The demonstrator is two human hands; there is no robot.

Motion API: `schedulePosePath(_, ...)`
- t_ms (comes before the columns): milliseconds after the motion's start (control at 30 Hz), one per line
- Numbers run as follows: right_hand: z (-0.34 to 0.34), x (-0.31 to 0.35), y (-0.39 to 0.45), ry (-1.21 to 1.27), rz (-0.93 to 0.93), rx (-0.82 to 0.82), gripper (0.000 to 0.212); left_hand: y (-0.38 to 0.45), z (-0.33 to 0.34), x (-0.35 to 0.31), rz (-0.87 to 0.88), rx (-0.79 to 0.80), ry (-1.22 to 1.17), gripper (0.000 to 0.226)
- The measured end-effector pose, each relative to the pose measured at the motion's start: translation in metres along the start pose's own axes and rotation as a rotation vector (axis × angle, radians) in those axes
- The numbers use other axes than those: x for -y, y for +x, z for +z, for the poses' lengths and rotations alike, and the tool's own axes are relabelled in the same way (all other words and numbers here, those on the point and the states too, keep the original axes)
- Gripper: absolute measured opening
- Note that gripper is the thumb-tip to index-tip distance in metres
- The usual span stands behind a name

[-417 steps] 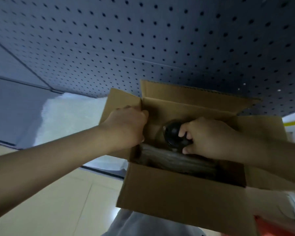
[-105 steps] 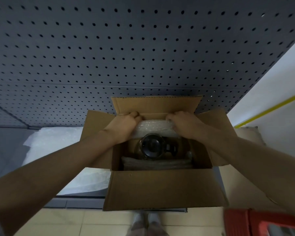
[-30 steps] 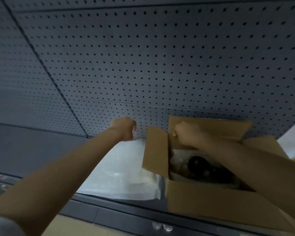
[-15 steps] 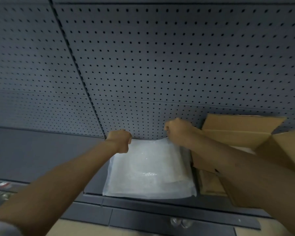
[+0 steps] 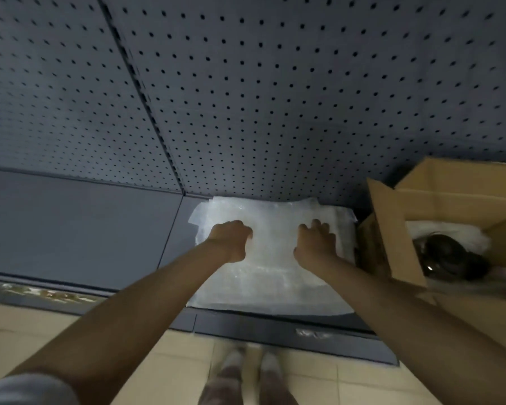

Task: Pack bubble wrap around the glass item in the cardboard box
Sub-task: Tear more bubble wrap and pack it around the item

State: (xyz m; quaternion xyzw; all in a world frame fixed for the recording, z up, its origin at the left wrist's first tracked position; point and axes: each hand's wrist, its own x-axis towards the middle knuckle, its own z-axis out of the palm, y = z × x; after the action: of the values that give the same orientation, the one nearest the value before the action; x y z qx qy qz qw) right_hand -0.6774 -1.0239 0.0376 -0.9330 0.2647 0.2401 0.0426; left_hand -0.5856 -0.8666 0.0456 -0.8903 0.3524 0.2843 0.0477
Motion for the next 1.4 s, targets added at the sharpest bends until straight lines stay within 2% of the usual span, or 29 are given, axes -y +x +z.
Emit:
schedulePosePath(100, 0.019, -0.008, 0.013, 0.021, 0.059, 0.016, 0.049, 0.018, 0.012, -0.007, 0.092, -0.024, -0.023, 0.061)
schedulePosePath(233, 0.032, -0.010, 0.017, 0.030, 0.076, -0.094, 0.040, 0.034, 0.028, -0.012, 0.136, -0.039, 0.006, 0.060)
schedulePosePath(400, 0.032, -0.010, 0.018, 0.157, 0.167, -0.257, 0.031, 0.040, 0.032, -0.006, 0.165, -0.095, 0.035, 0.056)
schedulePosePath(600, 0.020, -0.009, 0.018, 0.428, 0.327, -0.300, 0.071, 0.038, 0.032, -0.004, 0.161, -0.084, -0.045, 0.057)
schedulePosePath(700, 0.014, -0.015, 0.022, 0.524, 0.454, -0.111, 0.094, 0.036, 0.033, -0.003, 0.168, -0.079, -0.065, 0.059)
schedulePosePath(767, 0.010, -0.019, 0.023, 0.530, 0.477, 0.010, 0.094, 0.033, 0.035, -0.002, 0.180, -0.066, -0.062, 0.062)
schedulePosePath(867, 0.006, -0.016, 0.019, 0.541, 0.450, 0.056, 0.073, 0.027, 0.039, 0.001, 0.207, -0.042, -0.101, 0.066)
schedulePosePath(933, 0.003, -0.009, 0.014, 0.576, 0.423, 0.026, 0.053, 0.023, 0.042, 0.004, 0.227, -0.023, -0.170, 0.065)
schedulePosePath(1000, -0.003, 0.000, 0.007, 0.605, 0.408, -0.004, 0.046, 0.019, 0.045, 0.008, 0.243, -0.006, -0.237, 0.063)
schedulePosePath(1133, -0.014, 0.023, -0.012, 0.645, 0.317, -0.077, 0.047, 0.012, 0.048, 0.014, 0.252, -0.015, -0.367, 0.051)
schedulePosePath(1233, -0.017, 0.046, -0.026, 0.685, 0.207, -0.086, 0.048, 0.008, 0.049, 0.022, 0.220, -0.111, -0.450, 0.037)
schedulePosePath(1333, -0.014, 0.072, -0.034, 0.744, 0.145, -0.099, 0.057, 0.004, 0.045, 0.032, 0.070, -0.244, -0.576, 0.027)
schedulePosePath(1400, -0.009, 0.088, -0.036, 0.775, 0.134, -0.103, 0.071, 0.003, 0.044, 0.043, -0.063, -0.272, -0.682, 0.027)
